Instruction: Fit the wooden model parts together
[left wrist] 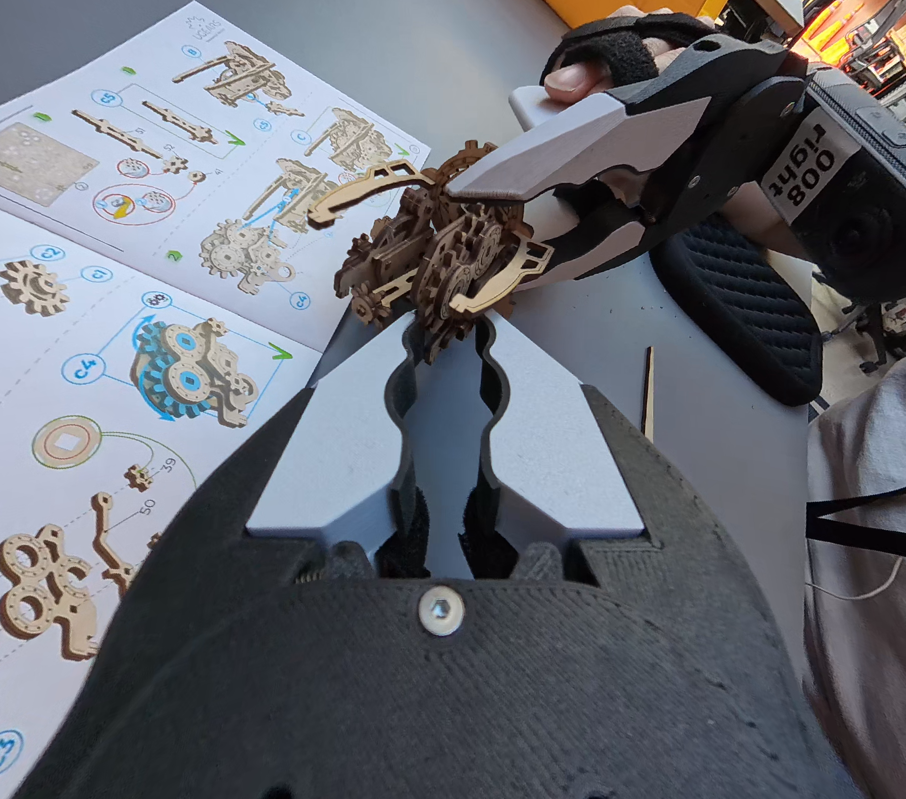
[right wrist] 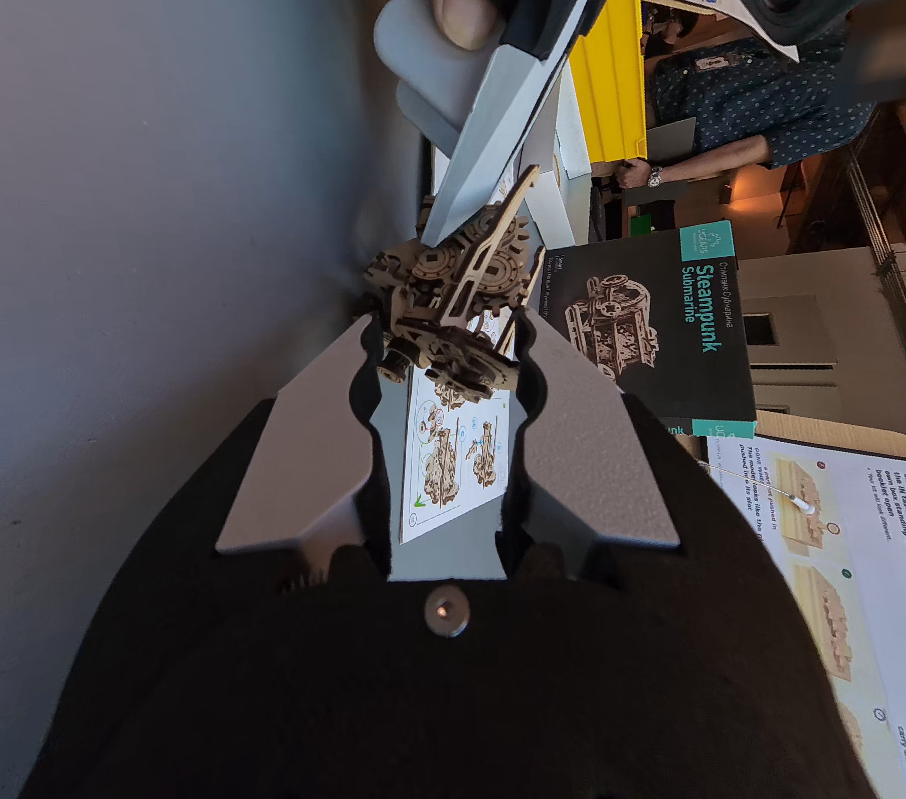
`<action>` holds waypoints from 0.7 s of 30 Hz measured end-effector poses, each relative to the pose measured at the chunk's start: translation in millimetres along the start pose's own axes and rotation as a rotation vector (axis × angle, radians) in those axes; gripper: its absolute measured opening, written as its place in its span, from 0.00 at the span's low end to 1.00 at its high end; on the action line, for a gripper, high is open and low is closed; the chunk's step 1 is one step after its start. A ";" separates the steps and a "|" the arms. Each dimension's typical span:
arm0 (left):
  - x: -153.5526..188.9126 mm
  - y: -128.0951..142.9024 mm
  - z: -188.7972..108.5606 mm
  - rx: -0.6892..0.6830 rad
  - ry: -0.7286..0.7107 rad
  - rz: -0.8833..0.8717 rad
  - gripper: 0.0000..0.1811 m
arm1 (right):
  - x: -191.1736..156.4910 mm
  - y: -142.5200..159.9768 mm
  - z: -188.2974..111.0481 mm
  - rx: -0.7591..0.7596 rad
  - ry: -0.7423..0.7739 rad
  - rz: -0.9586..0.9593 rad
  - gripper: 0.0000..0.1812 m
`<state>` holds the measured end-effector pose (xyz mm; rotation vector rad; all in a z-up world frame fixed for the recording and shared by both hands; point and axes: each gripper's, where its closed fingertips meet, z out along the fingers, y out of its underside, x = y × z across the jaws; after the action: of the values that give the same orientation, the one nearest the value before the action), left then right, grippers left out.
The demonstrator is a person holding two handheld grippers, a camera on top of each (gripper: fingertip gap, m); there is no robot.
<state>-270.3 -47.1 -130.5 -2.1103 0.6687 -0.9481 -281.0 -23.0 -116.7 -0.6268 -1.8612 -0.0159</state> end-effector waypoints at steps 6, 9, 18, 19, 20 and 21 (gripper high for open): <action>-3.4 -3.1 -4.0 0.024 -0.029 0.000 0.11 | 0.4 4.9 -1.3 -0.011 -0.002 0.039 0.37; -3.6 -5.8 -7.3 0.051 -0.037 0.011 0.11 | 1.7 2.3 -4.9 0.019 -0.003 0.067 0.37; -6.2 -8.9 -15.3 0.085 -0.119 0.128 0.10 | 17.3 -11.5 -27.0 0.174 -0.019 0.251 0.37; -7.1 -7.1 -14.4 0.070 -0.125 0.141 0.10 | 19.7 -11.7 -29.2 0.188 -0.023 0.282 0.37; -8.8 -5.4 -13.6 0.062 -0.132 0.151 0.10 | 21.1 -11.1 -31.0 0.203 -0.033 0.316 0.37; -9.9 -3.5 -12.6 0.052 -0.134 0.160 0.10 | 20.5 -10.0 -32.2 0.218 -0.059 0.359 0.37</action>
<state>-285.6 -43.1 -126.0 -2.0207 0.7243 -0.7227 -262.2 -33.0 -83.5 -0.8051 -1.7523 0.4385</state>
